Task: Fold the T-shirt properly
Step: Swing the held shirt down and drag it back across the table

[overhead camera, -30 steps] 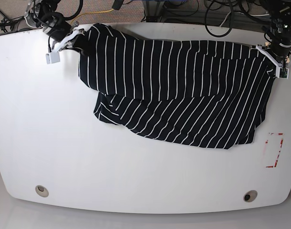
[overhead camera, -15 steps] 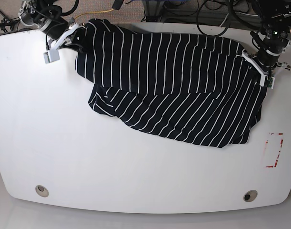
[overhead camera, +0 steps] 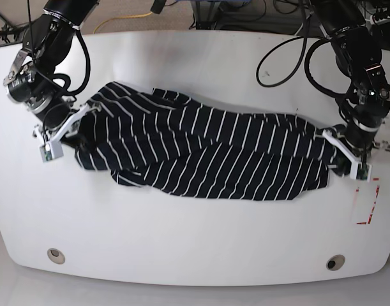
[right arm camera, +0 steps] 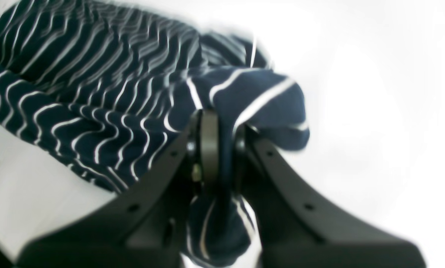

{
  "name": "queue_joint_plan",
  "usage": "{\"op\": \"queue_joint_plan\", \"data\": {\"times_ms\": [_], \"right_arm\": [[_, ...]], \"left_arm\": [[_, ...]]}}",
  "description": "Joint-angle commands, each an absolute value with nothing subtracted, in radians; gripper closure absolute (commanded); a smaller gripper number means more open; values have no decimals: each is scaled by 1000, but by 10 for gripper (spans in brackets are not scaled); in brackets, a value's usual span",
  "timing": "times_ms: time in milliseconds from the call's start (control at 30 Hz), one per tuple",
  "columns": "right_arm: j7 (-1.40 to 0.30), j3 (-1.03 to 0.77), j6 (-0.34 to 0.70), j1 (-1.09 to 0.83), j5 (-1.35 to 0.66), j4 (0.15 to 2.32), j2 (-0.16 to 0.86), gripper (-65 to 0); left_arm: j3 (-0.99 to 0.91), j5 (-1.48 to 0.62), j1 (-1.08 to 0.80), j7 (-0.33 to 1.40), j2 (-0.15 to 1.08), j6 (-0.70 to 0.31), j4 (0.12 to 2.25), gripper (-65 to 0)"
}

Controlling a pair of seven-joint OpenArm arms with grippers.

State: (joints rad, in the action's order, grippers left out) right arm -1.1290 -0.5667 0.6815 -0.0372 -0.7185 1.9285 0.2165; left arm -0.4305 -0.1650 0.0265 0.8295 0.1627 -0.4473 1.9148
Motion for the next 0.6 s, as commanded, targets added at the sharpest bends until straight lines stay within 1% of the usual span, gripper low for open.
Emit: {"op": "queue_joint_plan", "data": {"times_ms": [0, 267, 400, 567], "right_arm": [[-1104, -532, 682, 62, -728, 1908, 286, 0], [-1102, -394, 684, 371, -713, 1727, 435, 0], [-1099, -274, 684, 564, -714, 1612, 481, 0], [-1098, -140, 684, 802, -713, 1498, 512, 0]], "left_arm": [[-437, -165, 130, 872, 177, -443, 1934, 0], [-435, -165, 418, 997, 182, -443, 1934, 0], [-430, -165, 545, 1018, 185, -443, 1934, 0], [-394, -163, 693, 1030, 208, -443, 1933, 0]]}}
